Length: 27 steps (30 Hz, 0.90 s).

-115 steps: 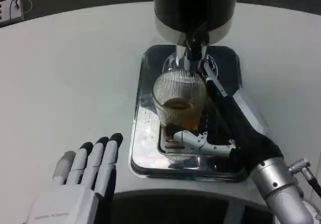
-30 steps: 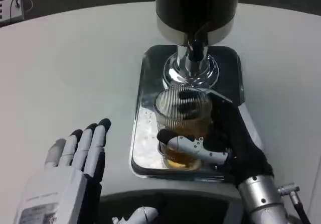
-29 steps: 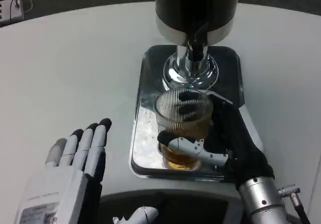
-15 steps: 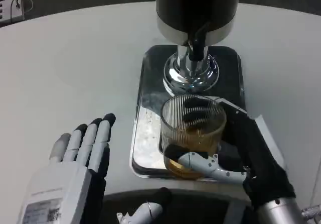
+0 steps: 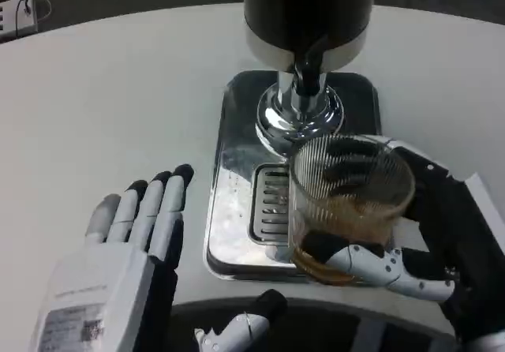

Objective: Grasp the cup under the faucet to collect the drink, then remove the cup.

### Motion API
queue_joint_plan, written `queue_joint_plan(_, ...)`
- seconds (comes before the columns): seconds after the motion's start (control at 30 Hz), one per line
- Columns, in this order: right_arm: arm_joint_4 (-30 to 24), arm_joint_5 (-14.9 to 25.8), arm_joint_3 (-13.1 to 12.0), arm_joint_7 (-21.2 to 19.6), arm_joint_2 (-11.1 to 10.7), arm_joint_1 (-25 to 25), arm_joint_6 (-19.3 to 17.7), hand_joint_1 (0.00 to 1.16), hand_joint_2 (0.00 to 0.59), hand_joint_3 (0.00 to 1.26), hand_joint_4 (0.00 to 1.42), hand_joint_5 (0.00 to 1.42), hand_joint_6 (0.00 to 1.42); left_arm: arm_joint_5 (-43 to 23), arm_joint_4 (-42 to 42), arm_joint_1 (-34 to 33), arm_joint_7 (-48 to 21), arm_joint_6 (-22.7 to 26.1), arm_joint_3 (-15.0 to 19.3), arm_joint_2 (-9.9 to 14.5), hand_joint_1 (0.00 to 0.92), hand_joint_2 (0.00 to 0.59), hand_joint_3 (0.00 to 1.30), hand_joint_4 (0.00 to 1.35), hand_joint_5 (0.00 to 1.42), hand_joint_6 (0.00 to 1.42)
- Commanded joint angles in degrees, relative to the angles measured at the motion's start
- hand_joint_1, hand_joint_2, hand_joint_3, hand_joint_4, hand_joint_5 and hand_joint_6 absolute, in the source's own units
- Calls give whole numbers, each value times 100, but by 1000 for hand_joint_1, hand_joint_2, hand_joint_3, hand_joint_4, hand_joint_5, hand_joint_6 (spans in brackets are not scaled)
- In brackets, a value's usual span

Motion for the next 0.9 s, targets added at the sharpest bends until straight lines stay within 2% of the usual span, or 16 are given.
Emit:
queue_joint_plan(0.03, -512, 239, -124, 117, -82, 91, -266, 1147, 151, 812, 1001, 1086, 1389, 70, -287, 71, -252, 2, -25, -13, 0, 109, 0, 0, 0, 0)
queue_joint_plan(0.5, -1591, 545, -490, 424, -396, 430, -427, 1147, 151, 812, 990, 1085, 1388, 62, -1188, 448, -893, -340, -52, 7, 0, 66, 0, 0, 0, 0)
queue_joint_plan(0.73, -1881, 553, -566, 478, -421, 623, -559, 1152, 151, 812, 989, 1085, 1388, 197, -1278, 505, -977, -808, -193, -238, 0, 60, 0, 0, 0, 0)
queue_joint_plan(0.9, -1960, 593, -618, 521, -429, 765, -578, 1156, 151, 807, 989, 1085, 1388, 330, -1278, 504, -1091, -1061, -170, -409, 0, 61, 0, 0, 0, 0)
